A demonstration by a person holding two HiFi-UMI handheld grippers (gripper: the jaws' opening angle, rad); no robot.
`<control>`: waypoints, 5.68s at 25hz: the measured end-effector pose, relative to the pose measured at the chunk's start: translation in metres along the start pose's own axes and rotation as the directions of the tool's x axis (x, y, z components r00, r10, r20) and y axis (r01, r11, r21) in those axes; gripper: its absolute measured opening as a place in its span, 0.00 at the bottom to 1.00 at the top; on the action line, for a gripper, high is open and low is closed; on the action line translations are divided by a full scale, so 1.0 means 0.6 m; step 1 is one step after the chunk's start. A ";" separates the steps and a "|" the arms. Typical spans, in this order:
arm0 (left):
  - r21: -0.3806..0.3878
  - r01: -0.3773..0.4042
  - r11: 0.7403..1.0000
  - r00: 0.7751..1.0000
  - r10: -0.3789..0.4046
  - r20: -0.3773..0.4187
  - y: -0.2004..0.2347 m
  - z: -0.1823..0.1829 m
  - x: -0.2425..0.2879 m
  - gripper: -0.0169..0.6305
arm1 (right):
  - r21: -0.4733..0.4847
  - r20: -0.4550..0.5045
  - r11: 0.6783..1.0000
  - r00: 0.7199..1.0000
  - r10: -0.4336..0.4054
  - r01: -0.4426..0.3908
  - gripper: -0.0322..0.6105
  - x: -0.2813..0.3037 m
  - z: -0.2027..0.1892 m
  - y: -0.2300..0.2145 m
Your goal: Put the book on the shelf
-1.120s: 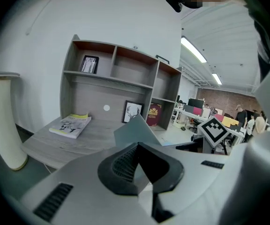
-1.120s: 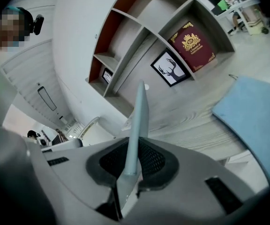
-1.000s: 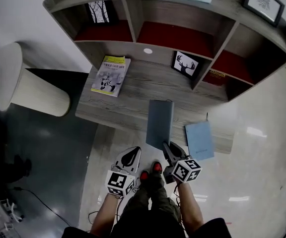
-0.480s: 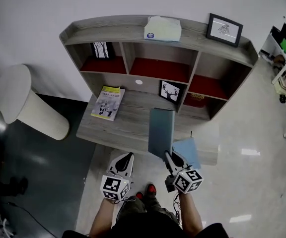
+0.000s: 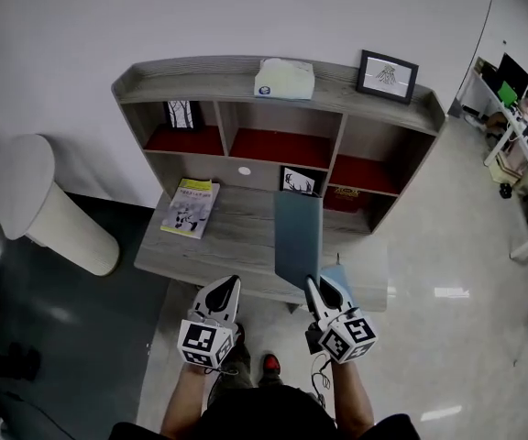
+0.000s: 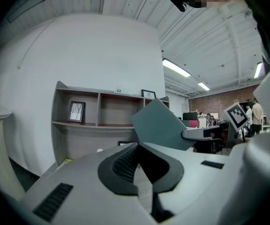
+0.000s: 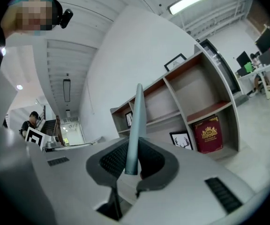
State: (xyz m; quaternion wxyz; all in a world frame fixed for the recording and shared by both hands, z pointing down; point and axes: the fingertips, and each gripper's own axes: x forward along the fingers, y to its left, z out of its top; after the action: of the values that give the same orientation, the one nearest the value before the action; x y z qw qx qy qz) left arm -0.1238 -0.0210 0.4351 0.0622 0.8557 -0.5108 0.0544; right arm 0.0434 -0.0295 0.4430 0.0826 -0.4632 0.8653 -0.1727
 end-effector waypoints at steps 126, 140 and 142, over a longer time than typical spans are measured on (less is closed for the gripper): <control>-0.006 0.352 0.936 0.936 -0.352 -0.003 0.262 0.054 0.260 0.03 | -0.591 0.108 0.668 0.865 -0.490 0.452 0.38 0.309 0.086 -0.075; 0.025 0.372 0.928 0.928 -0.372 -0.007 0.184 0.060 0.210 0.03 | -0.344 0.135 0.817 0.885 -0.445 0.463 0.17 0.212 0.034 -0.033; 0.025 0.376 0.926 0.927 -0.375 -0.008 0.162 0.058 0.203 0.03 | -0.344 0.139 0.815 0.884 -0.446 0.466 0.16 0.189 0.030 -0.031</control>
State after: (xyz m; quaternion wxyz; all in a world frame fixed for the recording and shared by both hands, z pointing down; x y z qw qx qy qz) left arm -0.1512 -0.1780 0.4248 0.0612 0.9383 -0.3368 0.0496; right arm -0.0001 -0.1371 0.4351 -0.0269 -0.6682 0.7434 -0.0101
